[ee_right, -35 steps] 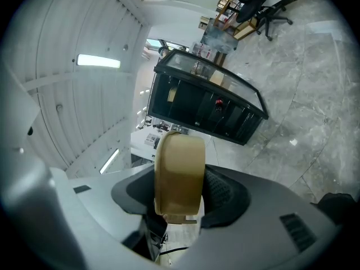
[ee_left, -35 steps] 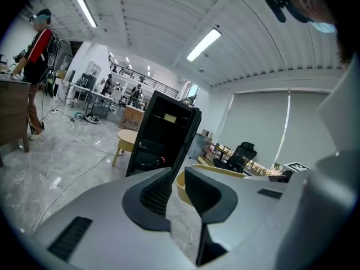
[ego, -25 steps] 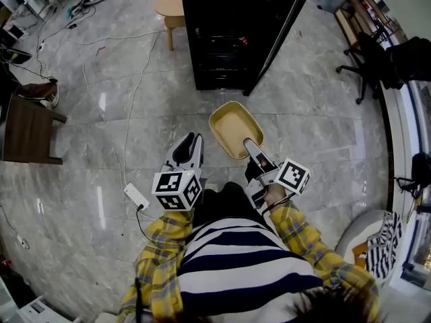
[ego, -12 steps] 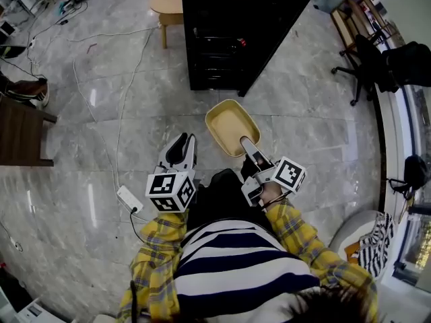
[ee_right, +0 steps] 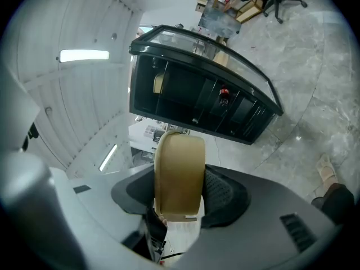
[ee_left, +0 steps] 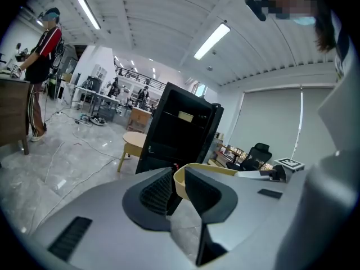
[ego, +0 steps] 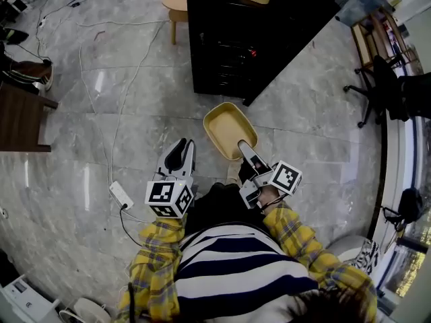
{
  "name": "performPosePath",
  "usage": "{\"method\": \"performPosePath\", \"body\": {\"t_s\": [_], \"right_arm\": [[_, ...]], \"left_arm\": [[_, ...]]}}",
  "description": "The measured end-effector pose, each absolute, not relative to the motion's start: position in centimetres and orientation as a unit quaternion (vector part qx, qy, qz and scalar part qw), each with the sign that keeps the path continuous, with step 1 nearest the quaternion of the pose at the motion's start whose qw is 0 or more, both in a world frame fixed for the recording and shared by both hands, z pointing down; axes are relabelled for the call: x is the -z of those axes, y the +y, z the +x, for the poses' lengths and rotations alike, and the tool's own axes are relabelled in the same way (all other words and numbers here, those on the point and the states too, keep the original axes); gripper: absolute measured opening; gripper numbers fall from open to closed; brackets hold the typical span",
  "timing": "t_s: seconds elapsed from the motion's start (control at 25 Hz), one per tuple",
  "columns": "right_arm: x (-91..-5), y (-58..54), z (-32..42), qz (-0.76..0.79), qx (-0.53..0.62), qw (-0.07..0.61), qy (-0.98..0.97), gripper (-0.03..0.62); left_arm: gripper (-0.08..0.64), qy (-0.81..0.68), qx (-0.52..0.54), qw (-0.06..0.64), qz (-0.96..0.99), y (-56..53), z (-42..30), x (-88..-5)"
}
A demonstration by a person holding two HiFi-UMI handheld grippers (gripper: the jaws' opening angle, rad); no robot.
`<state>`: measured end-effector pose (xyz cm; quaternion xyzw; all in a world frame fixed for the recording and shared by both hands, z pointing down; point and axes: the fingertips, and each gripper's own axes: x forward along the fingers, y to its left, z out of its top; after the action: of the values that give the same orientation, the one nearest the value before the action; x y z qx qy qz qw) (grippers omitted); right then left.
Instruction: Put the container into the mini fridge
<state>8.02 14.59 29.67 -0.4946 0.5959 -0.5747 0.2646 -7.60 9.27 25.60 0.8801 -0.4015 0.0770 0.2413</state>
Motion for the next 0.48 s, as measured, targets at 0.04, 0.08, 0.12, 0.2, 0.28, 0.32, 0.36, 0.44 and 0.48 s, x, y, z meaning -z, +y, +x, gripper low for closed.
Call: {"method": "performPosePath", "body": {"t_s": [0.04,0.08,0.12,0.2,0.28,0.32,0.36,0.44,0.48], "right_arm": [[-30.1,13.9,8.7,-0.489,0.579,0.258,0.599,0.229],[-30.5,13.2,9.4,-0.484,0.583,0.252,0.602,0.229],[-30.9,12.5,10.1,-0.480,0.586,0.245,0.605,0.229],[-31.6,11.0,11.5,-0.468,0.592,0.237,0.613,0.229],[-32.4,9.7,12.2,-0.449,0.603,0.231,0.618,0.229],[-32.8,9.2,12.4,-0.439,0.609,0.227,0.621,0.229],[-33.4,8.7,12.7,-0.431,0.612,0.221,0.625,0.229],[-34.6,7.6,13.3,-0.425,0.614,0.209,0.631,0.228],[-35.2,6.9,13.6,-0.426,0.613,0.207,0.633,0.229]], "left_arm": [[0.083,-0.405,-0.078,0.244,0.877,8.8,-6.9,-26.0],[0.083,-0.410,-0.079,0.248,0.874,8.3,-6.2,-26.5],[0.083,-0.415,-0.079,0.251,0.871,7.8,-5.5,-26.9],[0.083,-0.427,-0.079,0.251,0.865,6.9,-4.1,-27.7],[0.083,-0.438,-0.084,0.245,0.861,6.2,-3.0,-28.5],[0.083,-0.443,-0.086,0.242,0.859,5.9,-2.6,-28.9],[0.083,-0.449,-0.086,0.240,0.857,5.5,-2.2,-29.3],[0.083,-0.459,-0.081,0.237,0.852,4.7,-1.8,-30.1],[0.083,-0.463,-0.079,0.237,0.850,4.4,-1.6,-30.6]]}}
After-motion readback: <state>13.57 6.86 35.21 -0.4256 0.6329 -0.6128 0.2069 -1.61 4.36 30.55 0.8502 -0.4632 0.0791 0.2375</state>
